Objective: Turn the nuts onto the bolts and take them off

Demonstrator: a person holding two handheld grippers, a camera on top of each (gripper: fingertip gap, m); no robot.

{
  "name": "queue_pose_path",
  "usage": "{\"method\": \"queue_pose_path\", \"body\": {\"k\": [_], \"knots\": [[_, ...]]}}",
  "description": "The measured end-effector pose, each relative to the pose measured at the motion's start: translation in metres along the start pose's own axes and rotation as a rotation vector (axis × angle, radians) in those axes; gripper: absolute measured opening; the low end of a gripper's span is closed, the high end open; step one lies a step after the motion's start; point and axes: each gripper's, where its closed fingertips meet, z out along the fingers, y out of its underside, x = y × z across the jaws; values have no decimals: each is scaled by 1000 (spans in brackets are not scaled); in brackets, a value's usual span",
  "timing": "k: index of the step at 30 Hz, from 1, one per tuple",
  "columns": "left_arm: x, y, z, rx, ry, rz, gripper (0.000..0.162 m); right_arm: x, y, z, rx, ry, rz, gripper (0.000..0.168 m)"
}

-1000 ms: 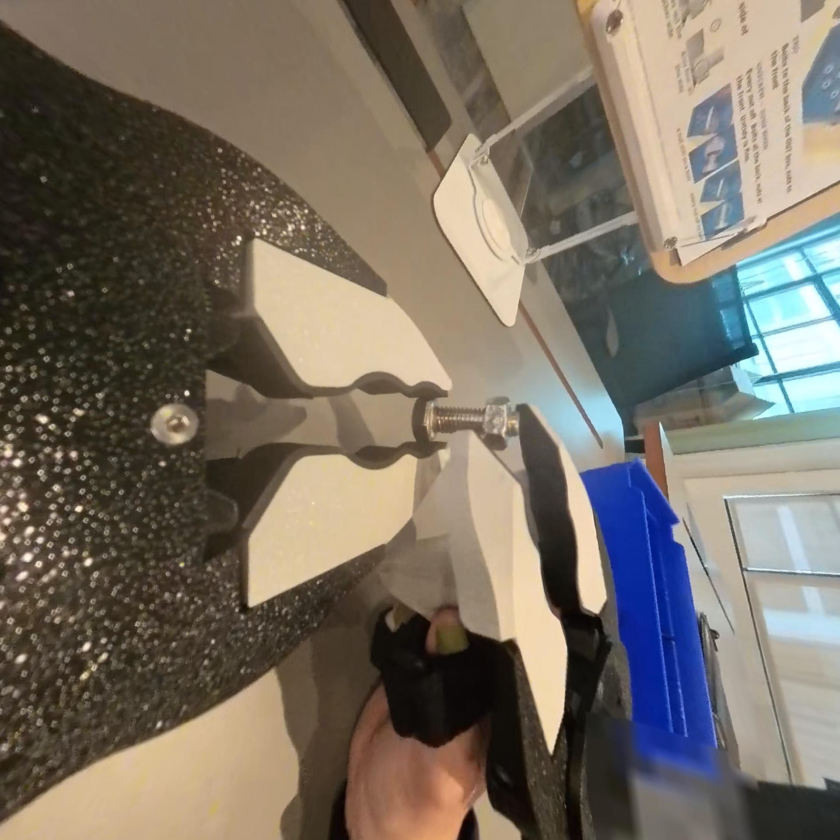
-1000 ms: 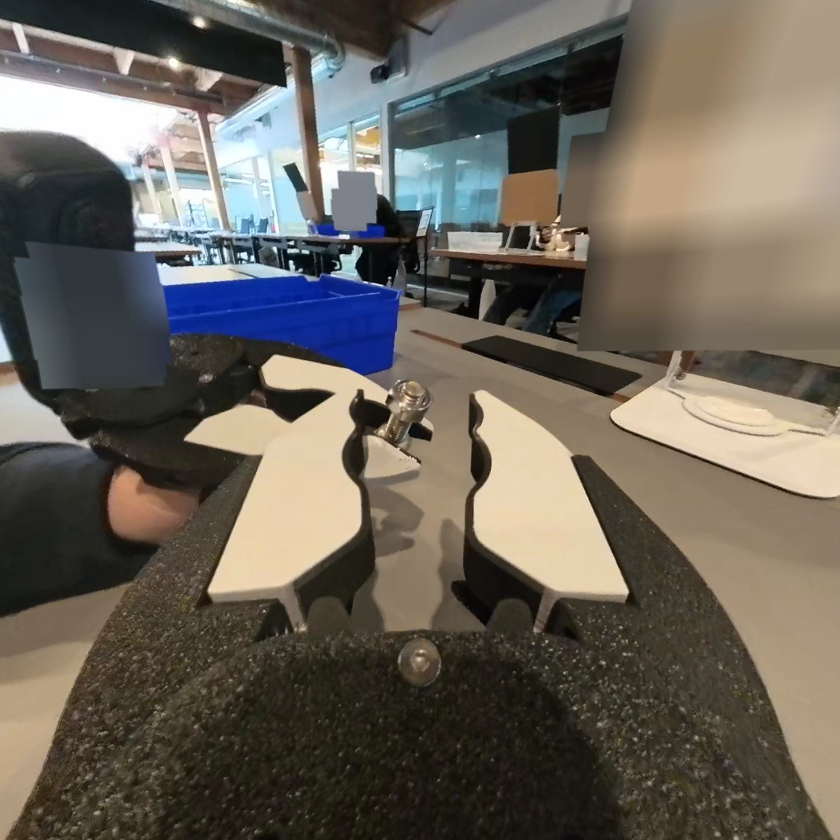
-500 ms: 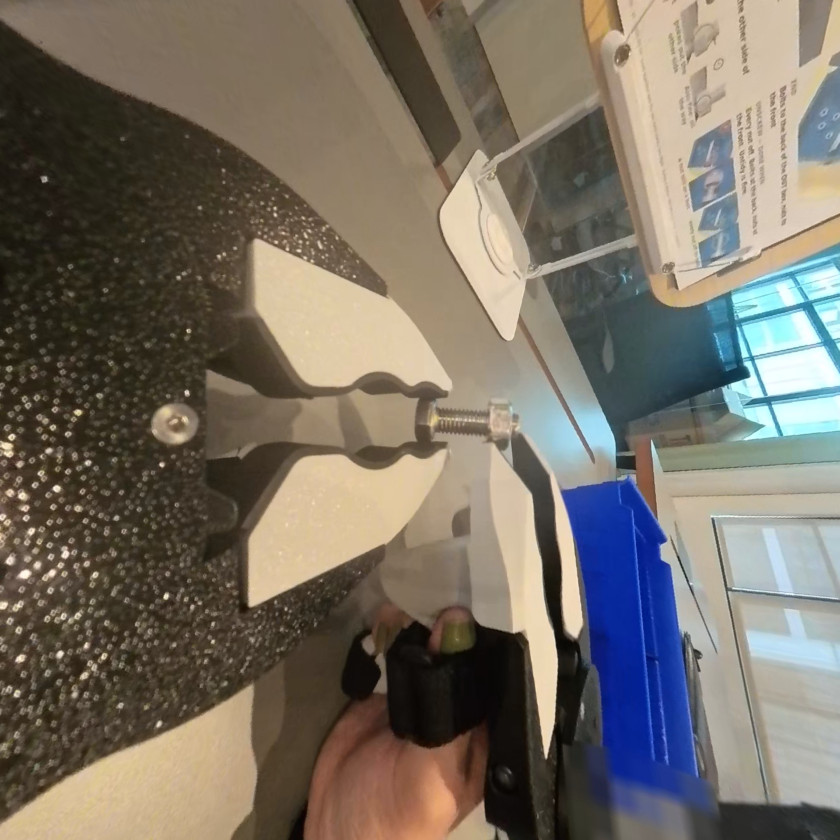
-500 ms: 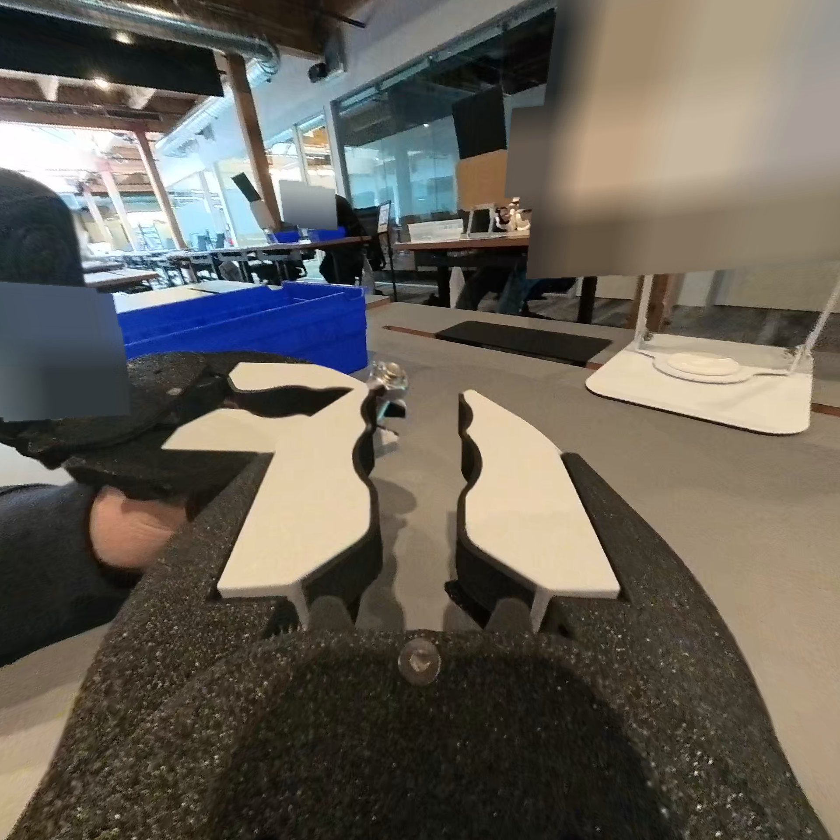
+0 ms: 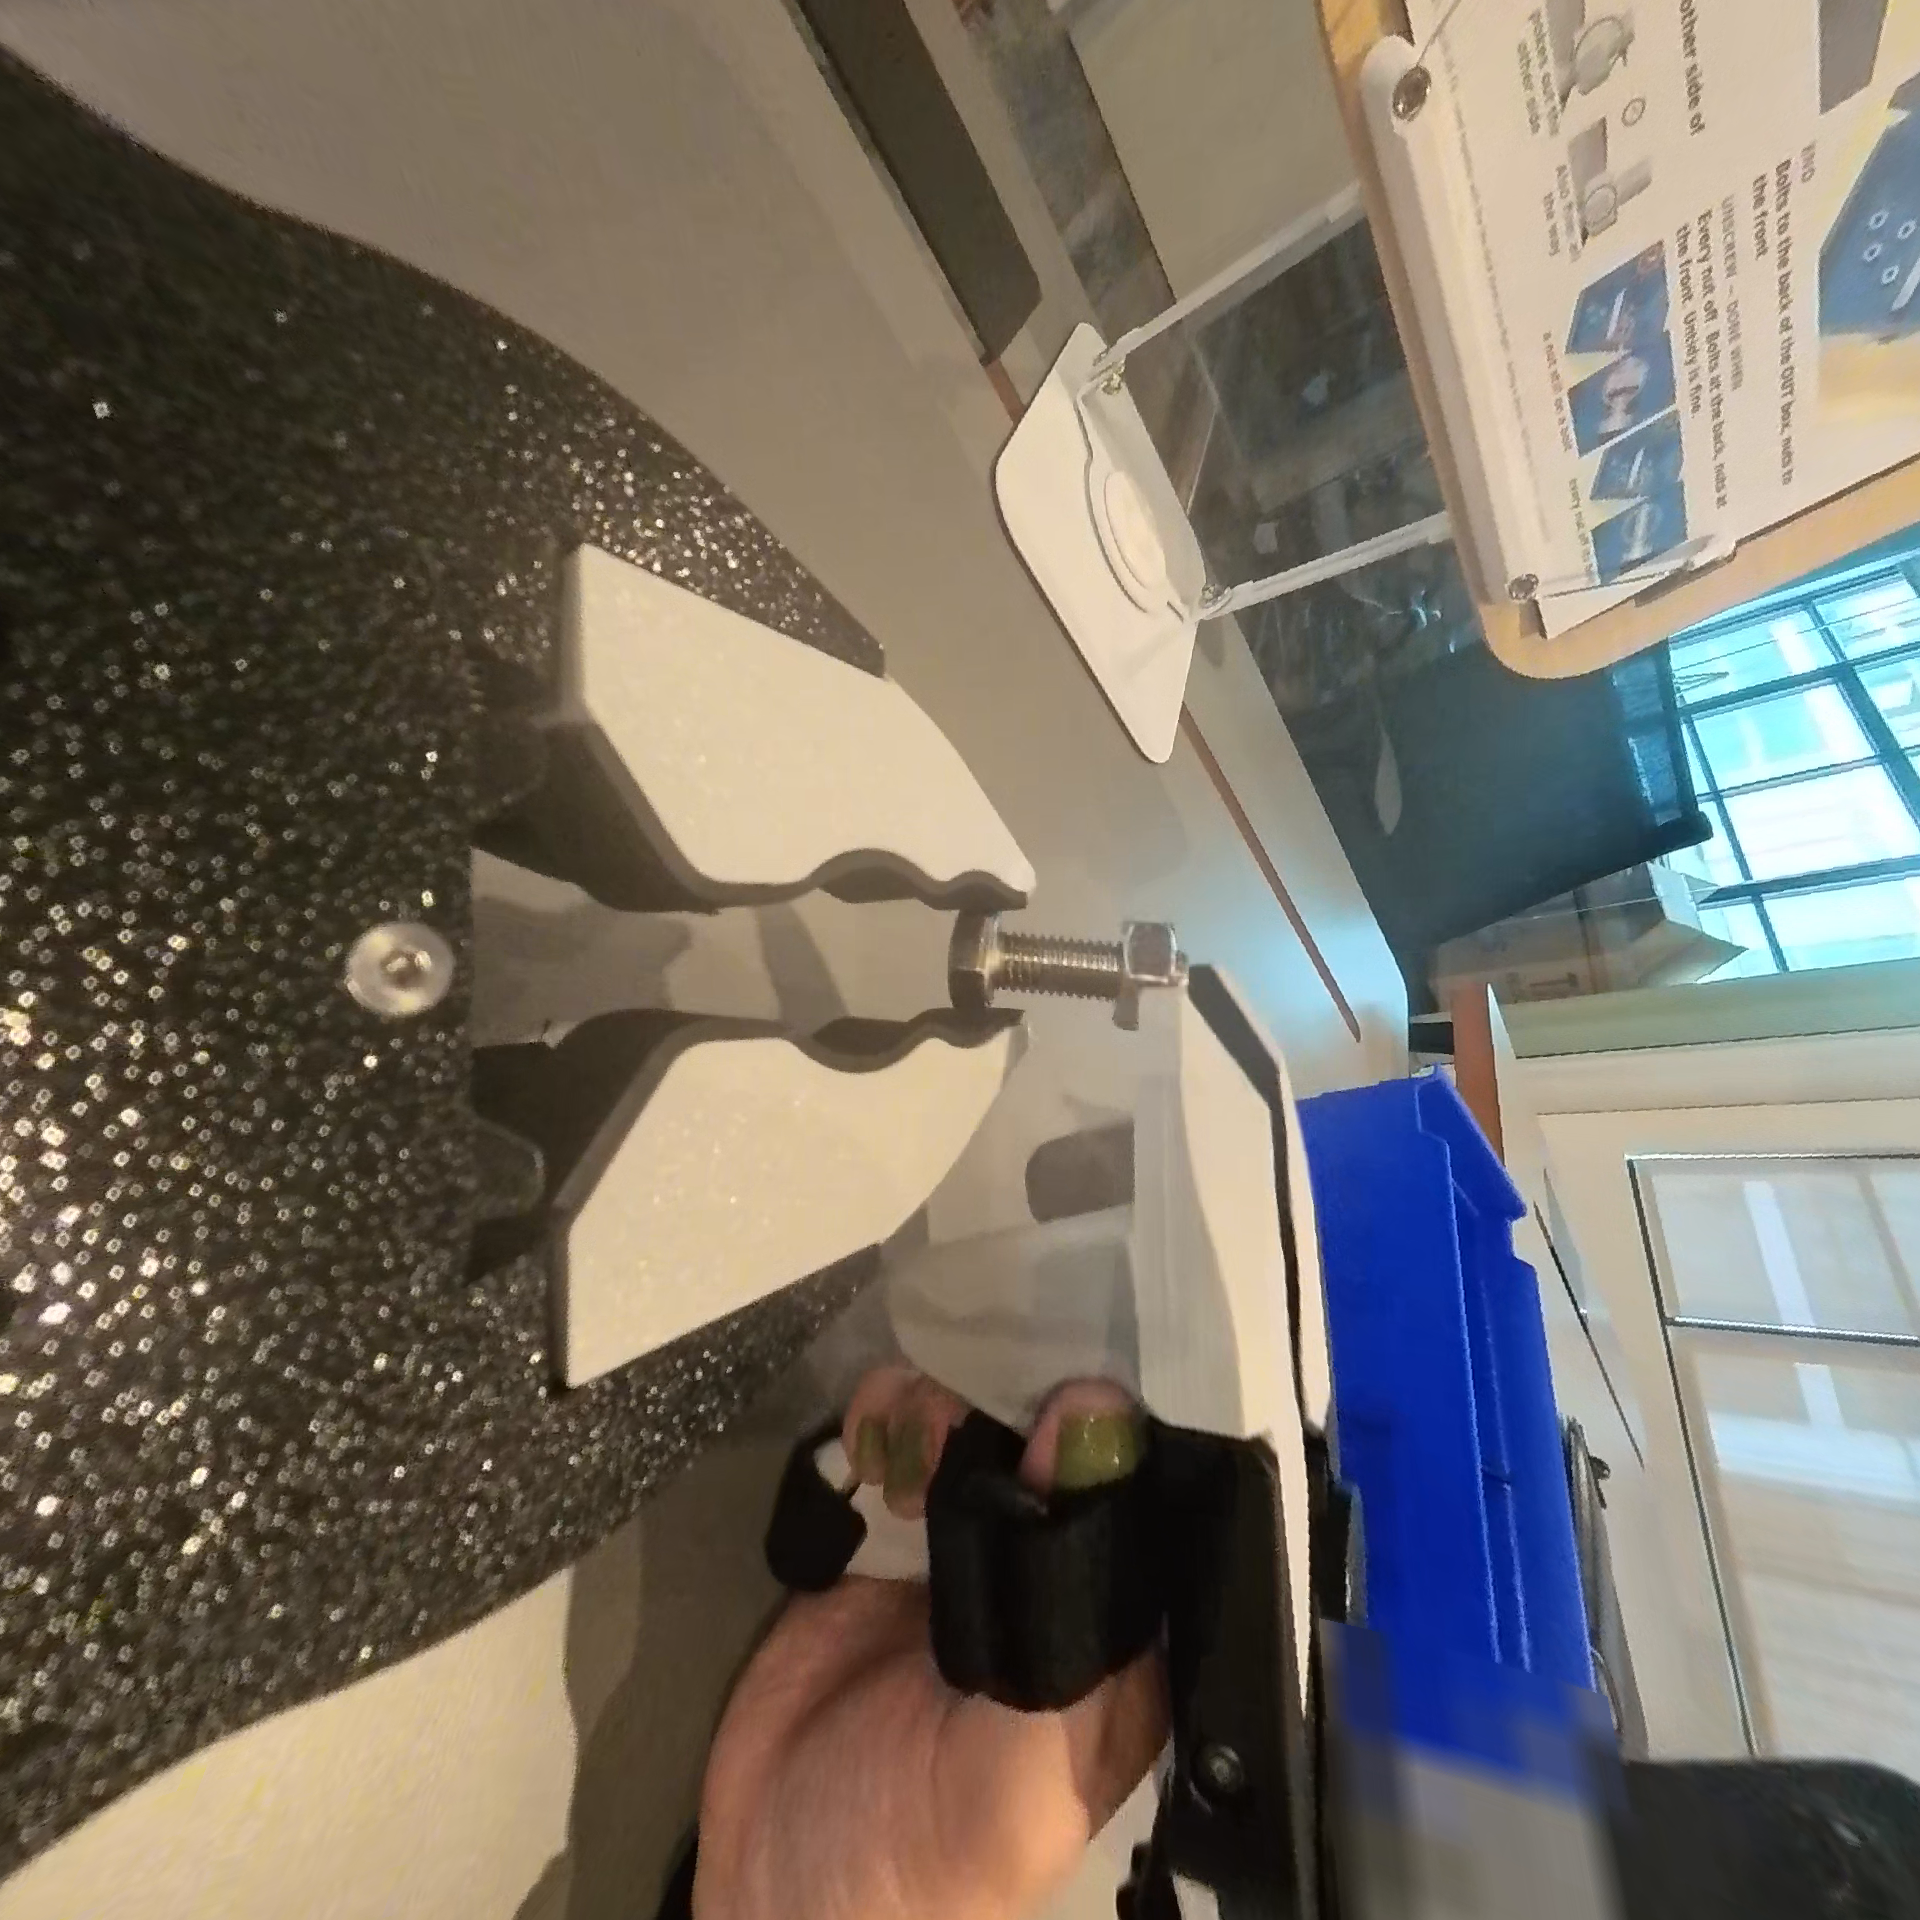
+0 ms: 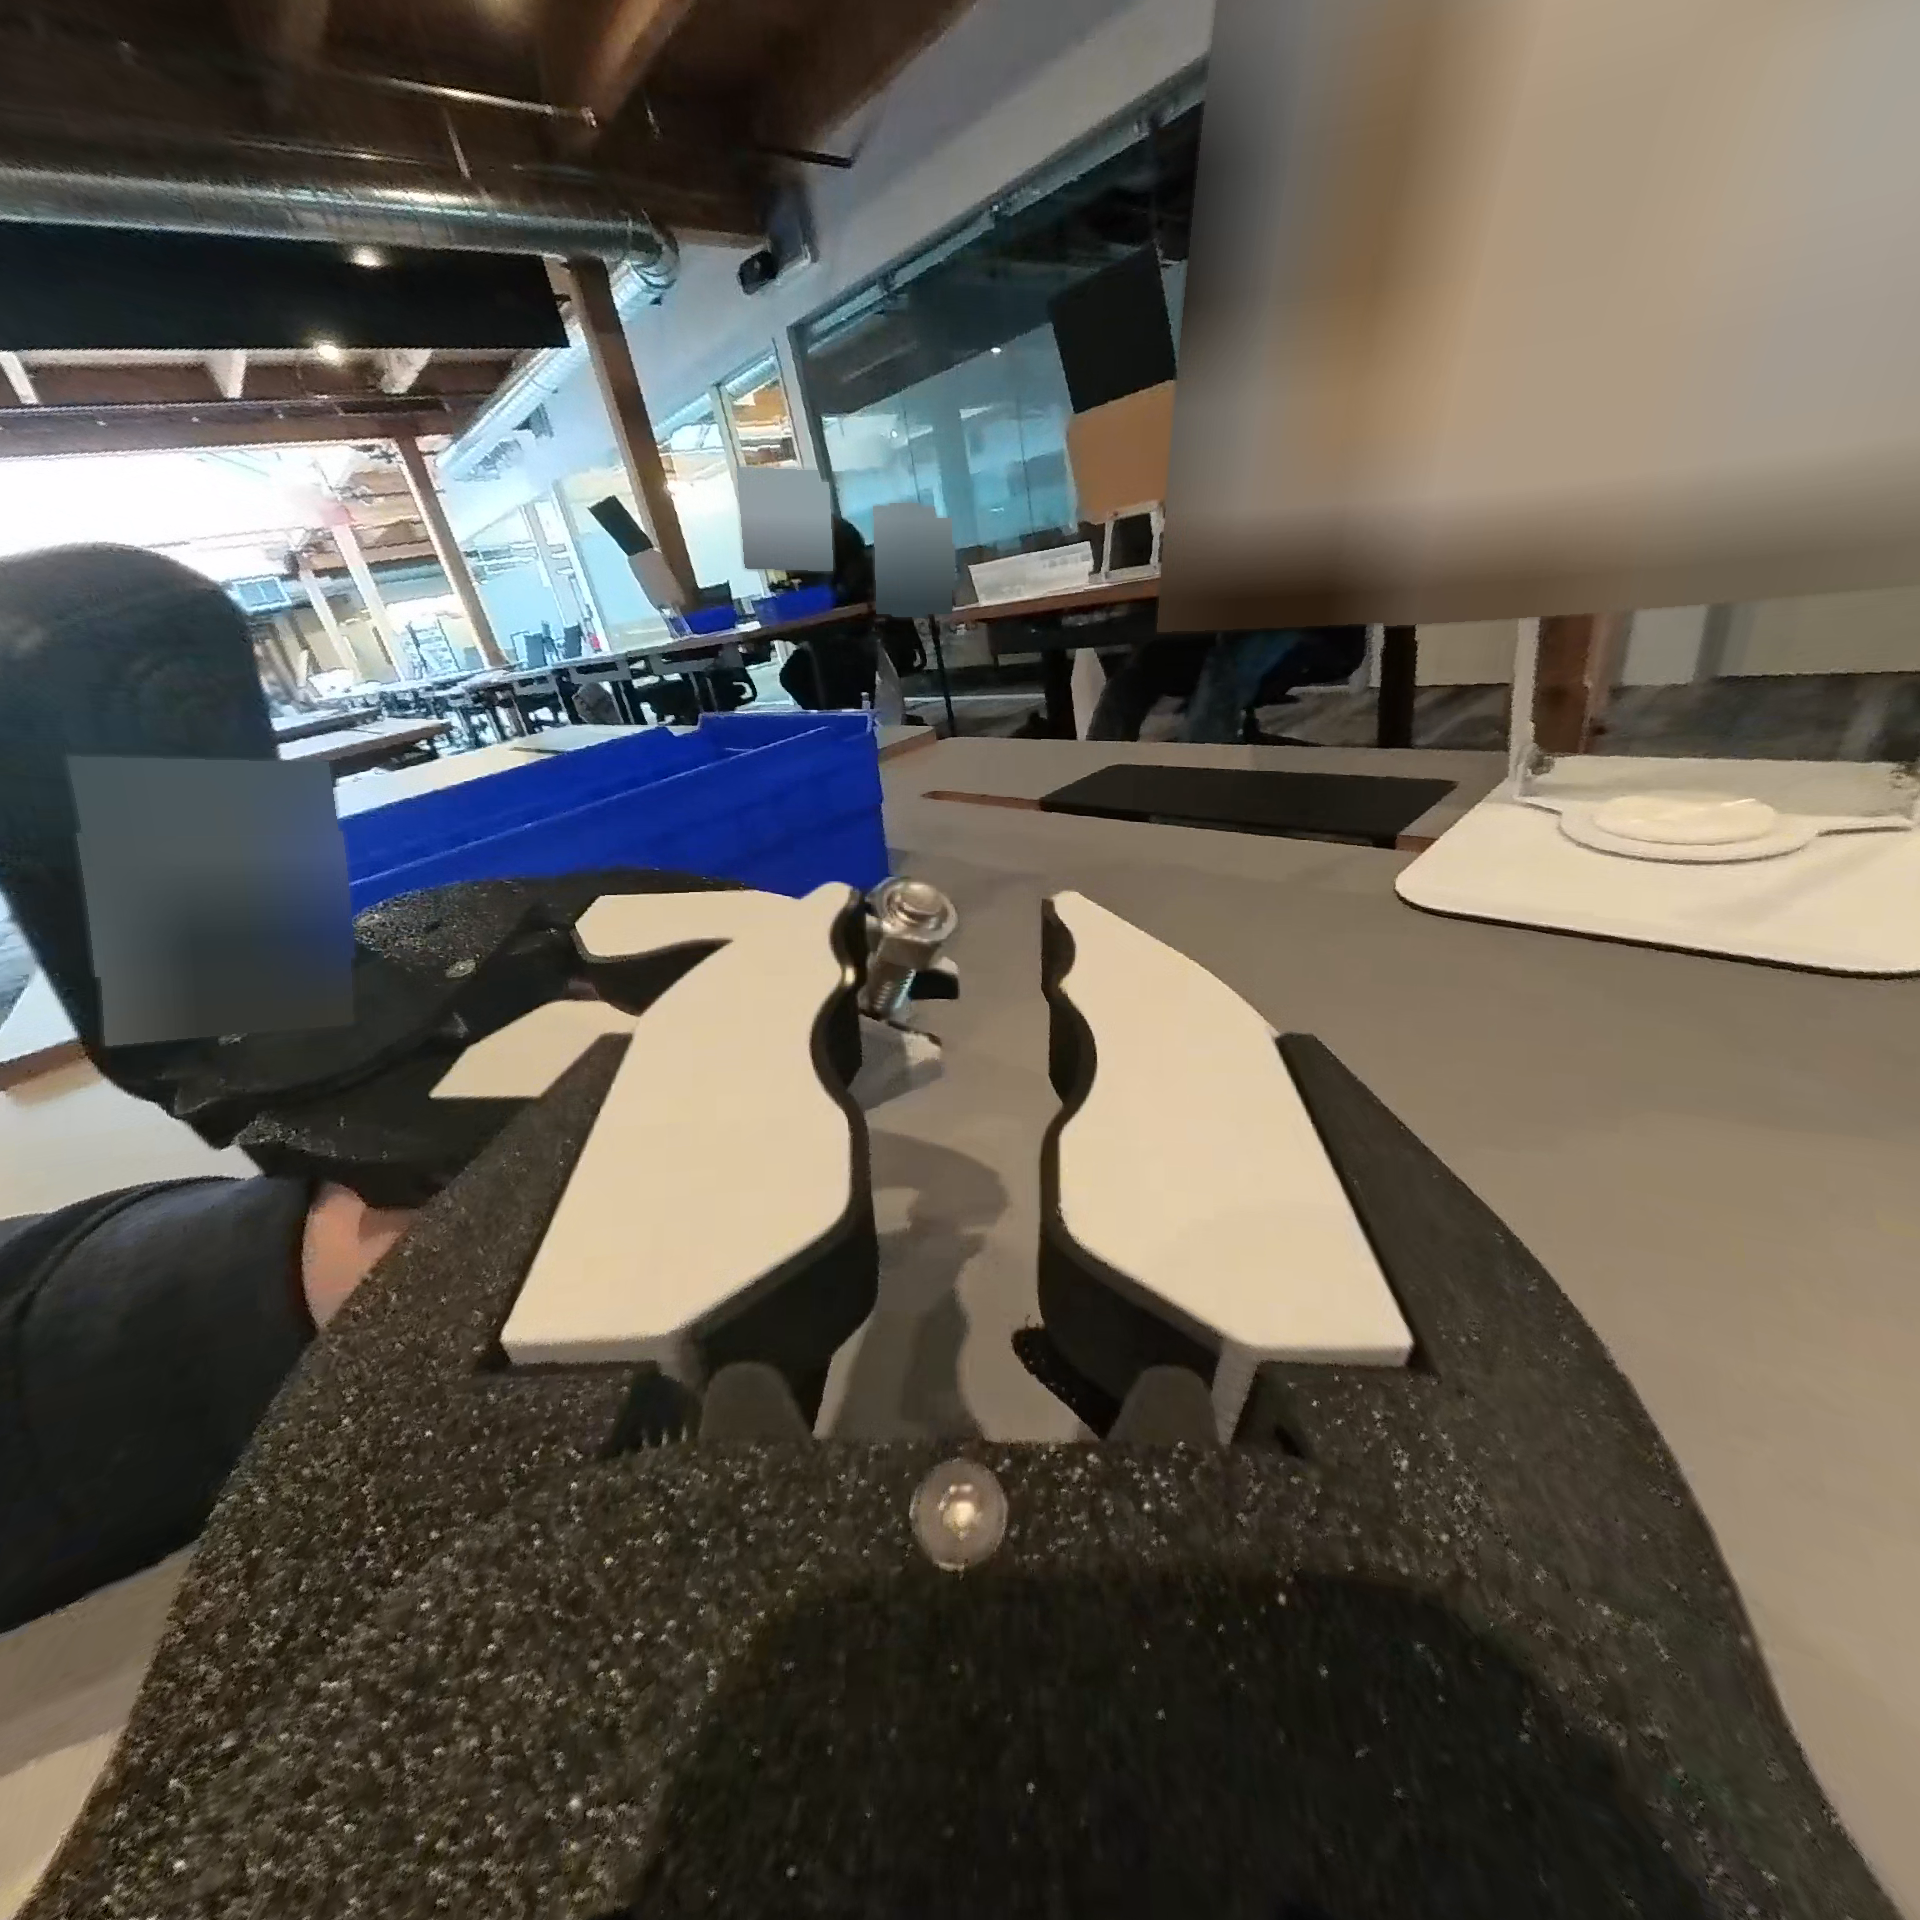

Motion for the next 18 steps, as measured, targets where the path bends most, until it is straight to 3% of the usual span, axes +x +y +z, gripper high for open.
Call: {"method": "queue_pose_path", "body": {"k": [3, 5, 10, 16, 18], "knots": [[0, 0, 0, -1, -1, -1, 18, 6, 1, -6, -20, 35, -21, 31], [-1, 0, -1, 3, 2, -14, 17, 11, 3, -8, -42, 73, -50, 22], [-1, -3, -2, 26, 16, -33, 17, -7, -3, 0, 6, -34, -11, 30], [1, -6, -3, 51, 28, -32, 18, -1, 2, -3, -23, -21, 16, 33], [0, -9, -5, 72, 34, -49, 17, 7, 2, -8, -22, 31, 9, 23]]}}
